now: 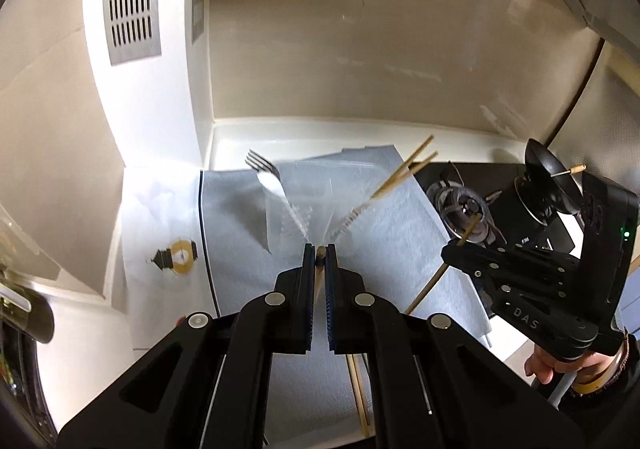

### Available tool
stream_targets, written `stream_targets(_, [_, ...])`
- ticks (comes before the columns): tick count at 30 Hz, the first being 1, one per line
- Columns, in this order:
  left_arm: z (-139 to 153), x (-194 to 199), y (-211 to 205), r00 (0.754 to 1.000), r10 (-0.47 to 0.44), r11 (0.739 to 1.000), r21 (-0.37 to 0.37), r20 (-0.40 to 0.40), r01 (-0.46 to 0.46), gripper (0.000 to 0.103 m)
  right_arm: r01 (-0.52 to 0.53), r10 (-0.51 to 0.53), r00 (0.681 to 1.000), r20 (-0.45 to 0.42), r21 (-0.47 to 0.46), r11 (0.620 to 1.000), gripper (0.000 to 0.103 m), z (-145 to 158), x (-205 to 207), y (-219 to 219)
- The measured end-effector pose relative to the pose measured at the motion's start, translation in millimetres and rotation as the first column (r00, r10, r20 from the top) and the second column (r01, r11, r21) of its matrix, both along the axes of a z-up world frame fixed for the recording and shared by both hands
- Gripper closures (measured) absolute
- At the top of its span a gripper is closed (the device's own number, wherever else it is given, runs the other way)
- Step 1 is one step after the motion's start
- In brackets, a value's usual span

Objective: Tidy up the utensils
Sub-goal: 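Lift both held chopsticks up toward the clear caddy, then lower both chopsticks into the caddy and open both tools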

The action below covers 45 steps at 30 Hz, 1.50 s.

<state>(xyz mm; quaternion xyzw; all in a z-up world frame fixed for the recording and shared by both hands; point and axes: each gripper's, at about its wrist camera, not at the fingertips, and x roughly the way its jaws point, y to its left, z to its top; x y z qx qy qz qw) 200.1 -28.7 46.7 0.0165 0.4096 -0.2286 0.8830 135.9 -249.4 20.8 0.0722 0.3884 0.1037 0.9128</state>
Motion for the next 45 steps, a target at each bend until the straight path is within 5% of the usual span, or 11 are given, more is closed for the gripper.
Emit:
stream_targets(19, [64.9, 13.4, -0.1, 0.99, 0.0, 1.0, -0.028, 0.142, 0.004, 0.098, -0.005, 0.005, 0.983, 0.183, 0.001, 1.0, 0.097, 77.8, 12.7, -2.0])
stream_targets(31, [129.4, 26.9, -0.7, 0.948, -0.008, 0.996, -0.079, 0.317, 0.035, 0.098, 0.019, -0.013, 0.956, 0.293, -0.016, 1.0, 0.097, 122.7, 33.1, 0.3])
stream_targets(39, [121.5, 62.3, -9.6, 0.955, 0.003, 0.996, -0.09, 0.296, 0.025, 0.098, 0.066, -0.039, 0.94, 0.339, -0.069, 0.995, 0.097, 130.6, 51.3, 5.6])
stream_targets(45, [96.7, 80.5, -14.5, 0.966, 0.008, 0.997, -0.075, 0.259, 0.012, 0.098, 0.091, -0.058, 0.952, 0.301, -0.096, 0.991, 0.097, 101.3, 68.2, 7.8])
